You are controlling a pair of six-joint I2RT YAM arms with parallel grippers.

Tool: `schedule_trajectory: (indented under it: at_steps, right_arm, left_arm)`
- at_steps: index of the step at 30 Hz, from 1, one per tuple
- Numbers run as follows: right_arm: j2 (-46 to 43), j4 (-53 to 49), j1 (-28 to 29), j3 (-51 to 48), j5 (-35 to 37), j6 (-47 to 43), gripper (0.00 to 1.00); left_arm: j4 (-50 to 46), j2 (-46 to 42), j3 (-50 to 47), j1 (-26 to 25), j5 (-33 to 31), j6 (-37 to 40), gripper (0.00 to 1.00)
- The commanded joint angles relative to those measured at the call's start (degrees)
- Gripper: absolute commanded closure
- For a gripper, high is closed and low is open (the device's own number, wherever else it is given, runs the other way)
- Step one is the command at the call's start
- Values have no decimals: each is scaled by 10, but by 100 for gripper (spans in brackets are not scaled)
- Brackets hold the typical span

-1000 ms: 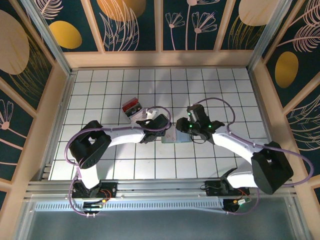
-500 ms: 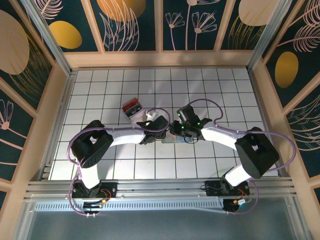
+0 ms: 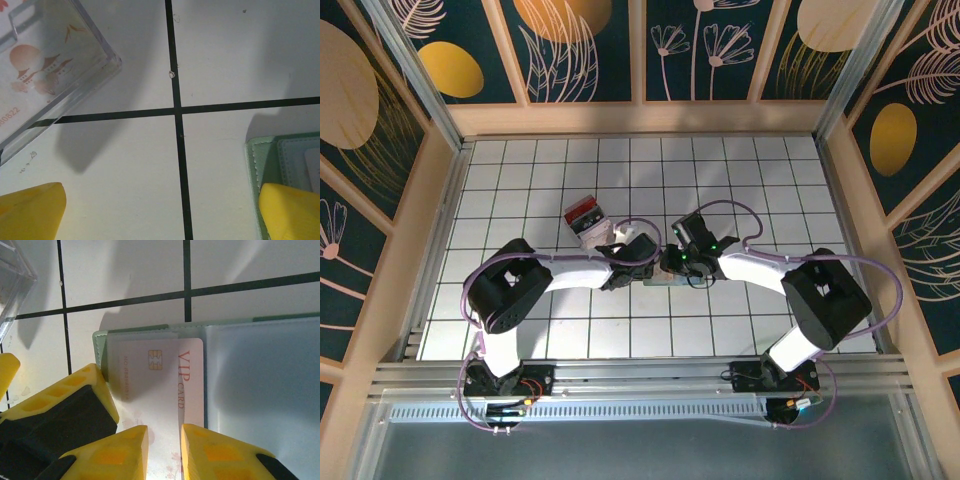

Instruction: Take the credit cards out of the card holder

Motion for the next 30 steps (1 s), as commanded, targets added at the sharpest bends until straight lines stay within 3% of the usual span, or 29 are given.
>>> schedule_trajectory:
  at_steps: [1,23,30]
  right_arm:
    - [9,-9,-3,7,8,4,75]
    - [15,22,-27,-34,-13,20,75]
    - [19,71,-36,-51,-63,28,75]
  left_arm:
    - [-17,12,-28,1,11,-10,1]
    - [-23,15,-44,1,20,-18,1]
    - [-21,20,-40,0,27,-17,1]
